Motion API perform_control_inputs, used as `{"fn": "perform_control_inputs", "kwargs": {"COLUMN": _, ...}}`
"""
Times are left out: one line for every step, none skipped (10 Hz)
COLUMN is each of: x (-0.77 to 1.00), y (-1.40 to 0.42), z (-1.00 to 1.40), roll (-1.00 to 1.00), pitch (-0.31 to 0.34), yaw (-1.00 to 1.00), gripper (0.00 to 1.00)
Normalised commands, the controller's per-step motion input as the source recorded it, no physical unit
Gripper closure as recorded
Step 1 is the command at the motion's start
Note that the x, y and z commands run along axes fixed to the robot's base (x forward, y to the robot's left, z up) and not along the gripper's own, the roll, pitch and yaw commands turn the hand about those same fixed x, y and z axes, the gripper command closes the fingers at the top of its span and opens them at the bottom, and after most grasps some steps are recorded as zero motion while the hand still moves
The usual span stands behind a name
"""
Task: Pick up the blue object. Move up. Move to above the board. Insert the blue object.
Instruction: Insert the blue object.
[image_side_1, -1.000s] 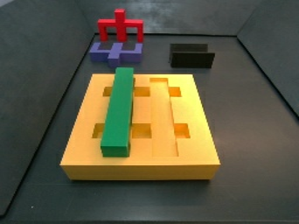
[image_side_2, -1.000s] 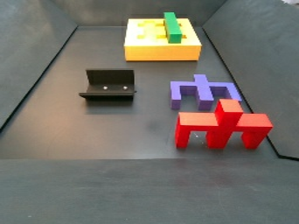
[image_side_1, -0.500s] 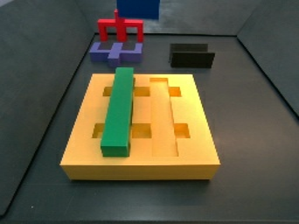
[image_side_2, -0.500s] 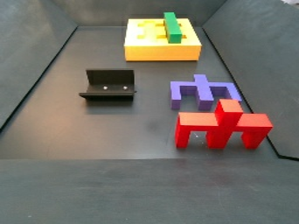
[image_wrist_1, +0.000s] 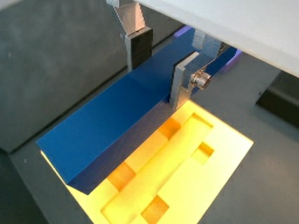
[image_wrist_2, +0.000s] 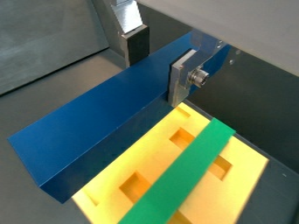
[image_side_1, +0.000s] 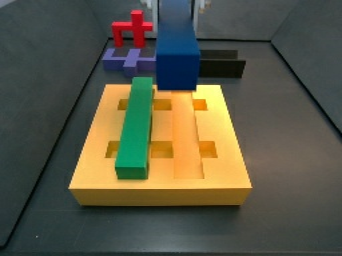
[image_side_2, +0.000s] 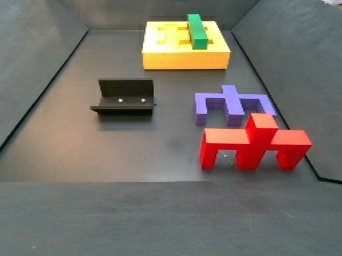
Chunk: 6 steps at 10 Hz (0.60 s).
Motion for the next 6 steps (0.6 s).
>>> {"fn": "perform_control_inputs", "kwargs": {"x": 0.34, "y": -0.28, "z": -0.87, "roll": 0.01, "pitch": -0.196, "yaw": 0.07, "gripper": 1.0}}
{"fn": "perform_control_inputs", "kwargs": {"x": 0.34, "y": -0.27, "z": -0.78, "roll": 0.14, "pitch": -0.166, "yaw": 0.02, "gripper": 1.0}}
{"fn": "perform_control_inputs", "kwargs": {"x": 0.19, "y": -0.25, "z": -0.64, "roll": 0.25, "pitch": -0.163, "yaw": 0.08, "gripper": 1.0}}
{"fn": "perform_control_inputs", "kwargs": {"x": 0.07, "y": -0.18, "z": -0.52, "roll": 0.31, "pitch": -0.18, "yaw": 0.17, "gripper": 1.0}}
{"fn": "perform_control_inputs", "kwargs": {"x": 0.0, "y": -0.13, "z": -0.47, "roll": 0.35, "pitch": -0.164, "yaw": 0.22, "gripper": 1.0}}
{"fn": "perform_control_inputs", "kwargs": {"x": 0.01, "y": 0.07, "z": -0.63, "roll": 0.02, "pitch": -0.06, "yaw": 0.15, "gripper": 1.0}}
